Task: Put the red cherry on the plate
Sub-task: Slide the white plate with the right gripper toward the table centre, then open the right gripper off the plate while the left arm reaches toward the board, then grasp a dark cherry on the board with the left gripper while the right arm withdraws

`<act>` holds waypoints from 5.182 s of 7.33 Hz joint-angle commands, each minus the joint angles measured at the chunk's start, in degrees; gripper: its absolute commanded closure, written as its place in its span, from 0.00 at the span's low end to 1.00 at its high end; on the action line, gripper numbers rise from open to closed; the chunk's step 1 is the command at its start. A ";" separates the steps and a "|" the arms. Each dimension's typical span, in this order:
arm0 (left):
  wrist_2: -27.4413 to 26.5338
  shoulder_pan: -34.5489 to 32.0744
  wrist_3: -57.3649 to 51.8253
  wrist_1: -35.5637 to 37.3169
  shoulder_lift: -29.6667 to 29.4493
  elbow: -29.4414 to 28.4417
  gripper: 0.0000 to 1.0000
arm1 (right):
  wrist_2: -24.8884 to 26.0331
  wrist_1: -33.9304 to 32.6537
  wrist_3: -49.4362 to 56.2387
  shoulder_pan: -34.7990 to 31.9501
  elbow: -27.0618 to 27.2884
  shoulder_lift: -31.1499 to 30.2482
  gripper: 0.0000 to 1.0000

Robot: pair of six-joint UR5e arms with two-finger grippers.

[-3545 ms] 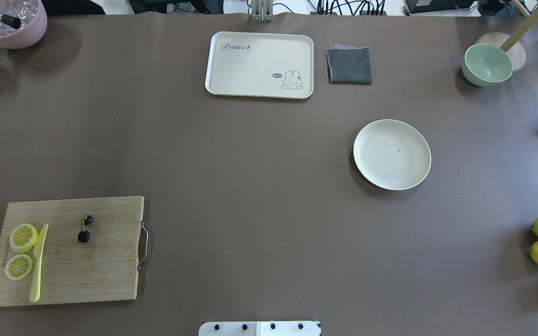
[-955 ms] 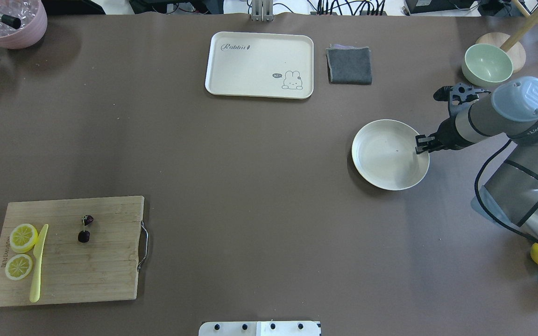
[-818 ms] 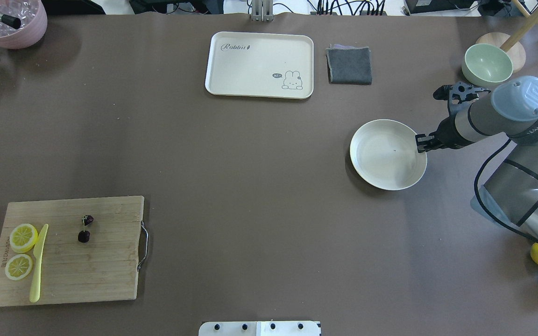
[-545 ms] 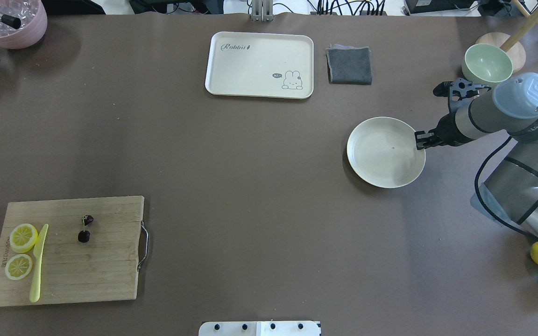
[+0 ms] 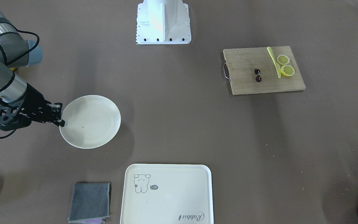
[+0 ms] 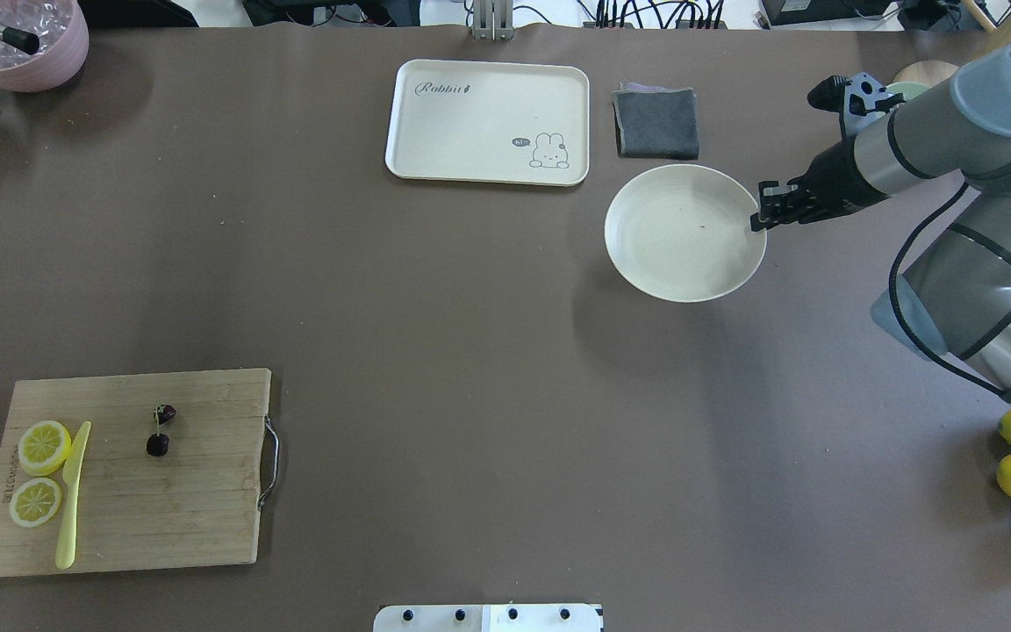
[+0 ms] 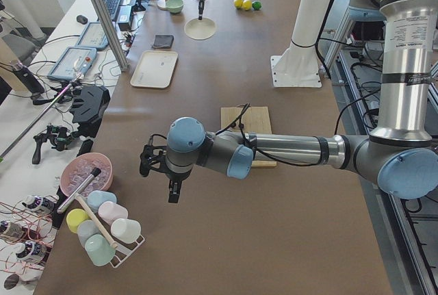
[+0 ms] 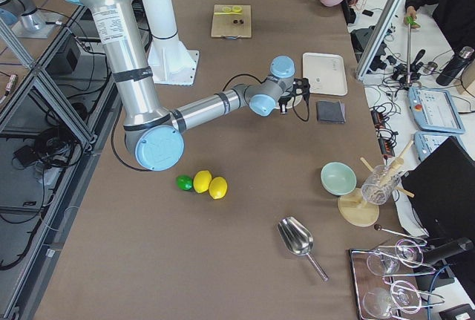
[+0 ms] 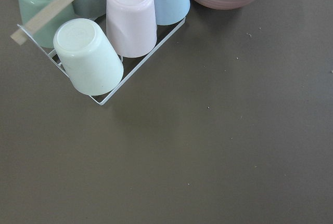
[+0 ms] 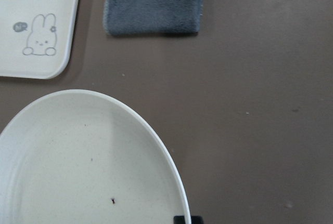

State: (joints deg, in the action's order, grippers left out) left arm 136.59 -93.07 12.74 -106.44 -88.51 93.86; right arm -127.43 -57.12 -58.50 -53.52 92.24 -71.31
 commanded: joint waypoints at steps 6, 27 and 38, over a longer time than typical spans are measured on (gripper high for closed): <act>0.25 0.08 -0.09 -0.09 0.09 -1.65 0.02 | 21.42 -0.01 -21.83 21.77 -0.31 10.66 1.00; -44.81 65.10 49.73 -19.16 5.54 21.11 0.03 | 16.80 -0.62 -20.89 12.84 3.12 6.00 0.00; -43.60 68.02 52.82 -19.16 10.72 26.10 1.00 | 0.88 -9.94 -10.94 -0.79 6.28 2.58 0.00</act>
State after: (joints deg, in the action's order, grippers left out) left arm 92.88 -25.03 65.52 -125.67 -77.87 119.01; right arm -125.36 -66.76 -70.07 -53.66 98.54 -68.62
